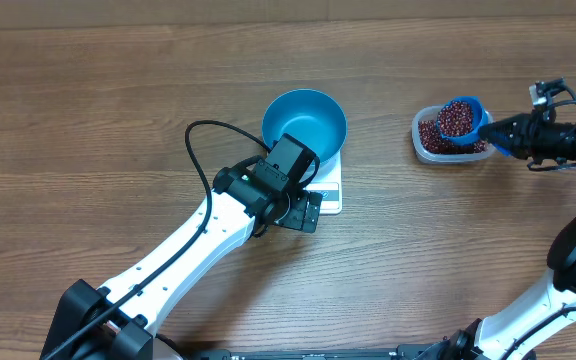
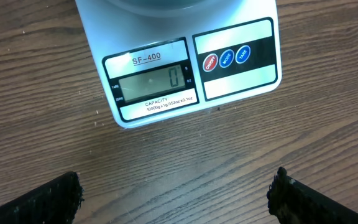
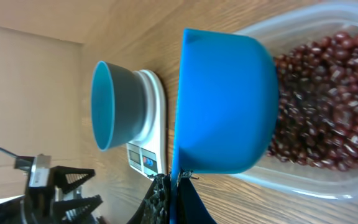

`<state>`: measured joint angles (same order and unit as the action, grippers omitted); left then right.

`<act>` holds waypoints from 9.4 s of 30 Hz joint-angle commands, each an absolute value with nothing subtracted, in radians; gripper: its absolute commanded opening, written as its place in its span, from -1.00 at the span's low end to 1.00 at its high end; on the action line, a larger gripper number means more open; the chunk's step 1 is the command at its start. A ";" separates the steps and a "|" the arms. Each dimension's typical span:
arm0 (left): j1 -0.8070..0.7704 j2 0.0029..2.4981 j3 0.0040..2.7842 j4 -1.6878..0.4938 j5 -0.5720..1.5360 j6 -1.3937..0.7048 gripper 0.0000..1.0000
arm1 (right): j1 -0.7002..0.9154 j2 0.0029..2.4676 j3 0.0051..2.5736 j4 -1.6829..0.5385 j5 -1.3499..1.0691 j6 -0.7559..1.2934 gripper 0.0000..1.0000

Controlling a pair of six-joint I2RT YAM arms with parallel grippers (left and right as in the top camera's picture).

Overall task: Scoop item into bowl and weigh 150g on scale
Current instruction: 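Lift the filled scoop and carry it toward the blue bowl, then tip the scoop over the blue bowl to pour beans, right gripper, then return the scoop to the bean tub and scoop more beans, then carry the refilled scoop over the blue bowl with the right gripper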

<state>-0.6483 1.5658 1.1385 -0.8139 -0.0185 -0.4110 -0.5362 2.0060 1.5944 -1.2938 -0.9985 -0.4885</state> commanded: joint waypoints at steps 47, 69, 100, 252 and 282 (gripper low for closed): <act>-0.648 1.573 1.133 -0.810 -0.007 -0.393 0.99 | 0.077 1.989 1.711 -0.809 -1.062 -0.306 -0.93; -0.648 1.573 1.133 -0.810 -0.007 -0.393 0.98 | 0.242 1.850 1.711 -0.855 -0.597 -0.587 -0.93; -0.648 1.573 1.133 -0.810 -0.007 -0.392 0.99 | 0.308 1.705 1.711 -0.852 -0.456 -0.772 -0.93; -0.648 1.573 1.133 -0.810 -0.007 -0.393 0.99 | -0.168 1.717 1.343 -0.460 -1.169 0.111 -0.93; -0.648 1.573 1.133 -0.810 -0.007 -0.392 0.99 | 0.269 1.643 1.344 -0.357 -0.603 -0.538 -0.93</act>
